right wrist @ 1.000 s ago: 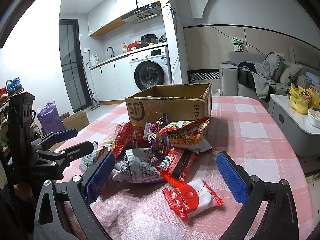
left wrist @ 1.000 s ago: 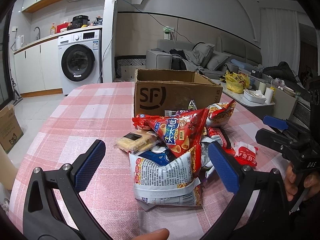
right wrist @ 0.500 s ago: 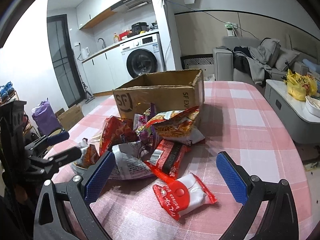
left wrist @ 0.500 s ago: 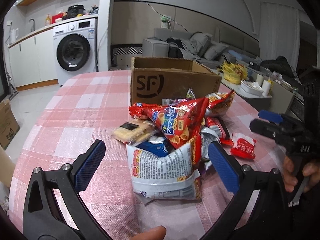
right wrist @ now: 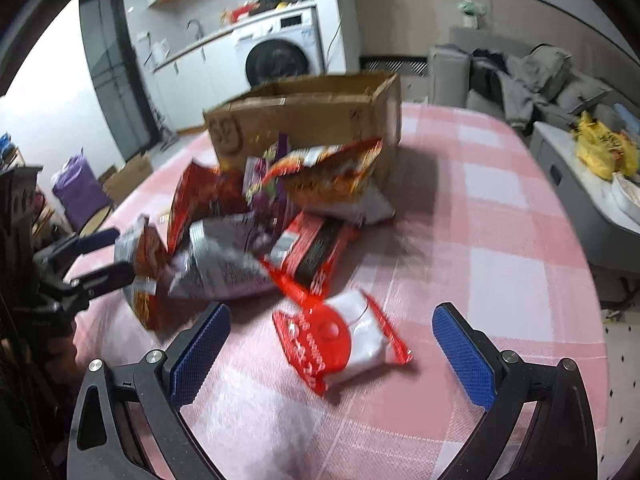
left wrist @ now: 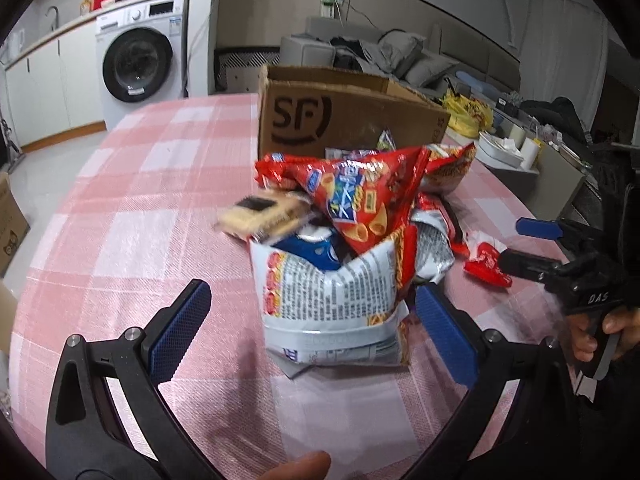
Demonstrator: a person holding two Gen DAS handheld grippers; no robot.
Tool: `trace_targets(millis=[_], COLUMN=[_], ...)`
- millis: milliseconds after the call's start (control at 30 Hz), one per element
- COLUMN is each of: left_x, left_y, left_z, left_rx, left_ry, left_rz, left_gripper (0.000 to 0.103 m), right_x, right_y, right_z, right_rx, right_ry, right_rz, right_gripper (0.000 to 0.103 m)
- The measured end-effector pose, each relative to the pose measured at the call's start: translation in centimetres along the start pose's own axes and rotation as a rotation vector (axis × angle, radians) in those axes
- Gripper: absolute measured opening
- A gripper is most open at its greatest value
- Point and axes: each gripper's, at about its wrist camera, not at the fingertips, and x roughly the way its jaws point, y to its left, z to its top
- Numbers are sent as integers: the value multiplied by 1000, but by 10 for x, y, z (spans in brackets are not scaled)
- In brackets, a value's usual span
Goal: Organize snacks
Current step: 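Grasp the red-and-white balloon bag with the right gripper while the left grasps the white chip bag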
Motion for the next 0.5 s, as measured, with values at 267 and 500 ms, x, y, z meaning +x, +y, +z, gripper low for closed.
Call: trace_targets(millis=[267, 500], left_x=[16, 33], left_y=[2, 3], left_z=[1, 4], left_rx=[-14, -13], left_ry=[45, 93], left_rz=[9, -31], left_gripper=[102, 95], right_x=[15, 27], right_y=[-3, -3], right_z=[-6, -8], right_rx=[-19, -41], right_ry=[70, 105], right_rz=[39, 45], right_gripper=[102, 93])
